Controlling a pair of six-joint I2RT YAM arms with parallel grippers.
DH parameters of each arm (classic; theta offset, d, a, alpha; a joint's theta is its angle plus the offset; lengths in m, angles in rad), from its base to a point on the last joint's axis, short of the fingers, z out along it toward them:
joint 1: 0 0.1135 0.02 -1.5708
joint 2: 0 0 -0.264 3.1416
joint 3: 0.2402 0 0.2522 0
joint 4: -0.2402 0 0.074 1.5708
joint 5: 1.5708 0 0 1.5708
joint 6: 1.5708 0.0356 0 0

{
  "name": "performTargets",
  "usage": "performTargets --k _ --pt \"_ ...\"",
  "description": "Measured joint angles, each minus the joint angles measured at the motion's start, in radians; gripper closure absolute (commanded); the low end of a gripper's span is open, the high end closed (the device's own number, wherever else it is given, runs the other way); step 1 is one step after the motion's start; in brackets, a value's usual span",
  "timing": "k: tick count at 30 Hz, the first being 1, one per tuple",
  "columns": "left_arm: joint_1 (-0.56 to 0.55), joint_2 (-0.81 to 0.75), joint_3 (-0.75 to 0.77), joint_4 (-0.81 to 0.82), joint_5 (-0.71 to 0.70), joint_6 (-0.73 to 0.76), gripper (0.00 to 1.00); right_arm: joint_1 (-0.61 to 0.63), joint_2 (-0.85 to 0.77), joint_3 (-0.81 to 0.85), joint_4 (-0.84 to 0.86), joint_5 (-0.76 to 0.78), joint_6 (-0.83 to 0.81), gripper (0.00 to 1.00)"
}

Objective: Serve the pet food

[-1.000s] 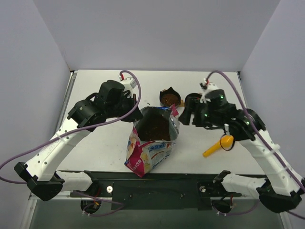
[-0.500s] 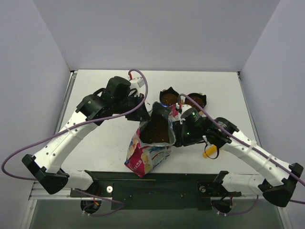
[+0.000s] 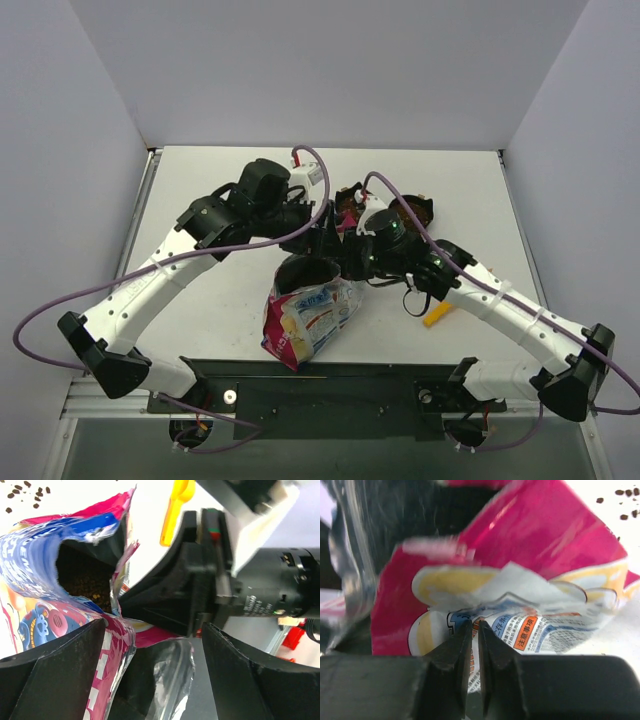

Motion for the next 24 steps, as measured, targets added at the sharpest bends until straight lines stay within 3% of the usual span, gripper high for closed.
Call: performTargets --k 2,5,8,10,11,12,14,16,19,24 --pt "-0.029 0.002 0.004 -0.009 -0.023 0.018 0.12 -0.004 0.030 0.004 0.029 -0.015 0.015 0.97" --pt "-0.070 0.003 0.009 -0.024 -0.075 0.041 0.21 -0.019 0.054 0.005 0.053 -0.026 0.043 0.96" --pt "-0.109 0.002 0.007 -0.029 -0.144 0.045 0.49 -0.044 0.055 0.005 0.054 -0.033 0.074 0.93" --pt "-0.120 0.002 0.000 -0.034 -0.197 0.036 0.55 -0.067 0.048 0.005 0.049 -0.038 0.091 0.86" --pt "-0.121 0.002 0.000 -0.039 -0.213 0.029 0.55 -0.085 0.040 0.003 0.048 -0.043 0.098 0.78" --pt "-0.121 0.002 0.000 -0.039 -0.225 0.024 0.48 -0.105 0.026 -0.004 0.049 -0.049 0.100 0.62" --pt "-0.121 -0.001 0.002 -0.041 -0.236 0.019 0.37 -0.181 -0.040 -0.044 0.047 -0.077 0.084 0.45" --pt "-0.122 -0.003 0.002 -0.046 -0.235 0.016 0.28 -0.262 -0.105 -0.070 0.038 -0.106 0.049 0.34" --pt "-0.122 -0.005 0.001 -0.057 -0.213 0.016 0.22 -0.343 -0.131 -0.058 0.039 -0.158 -0.047 0.29" --pt "-0.122 -0.008 0.001 -0.090 -0.174 0.019 0.12 -0.351 -0.048 -0.039 0.106 -0.297 -0.238 0.25"
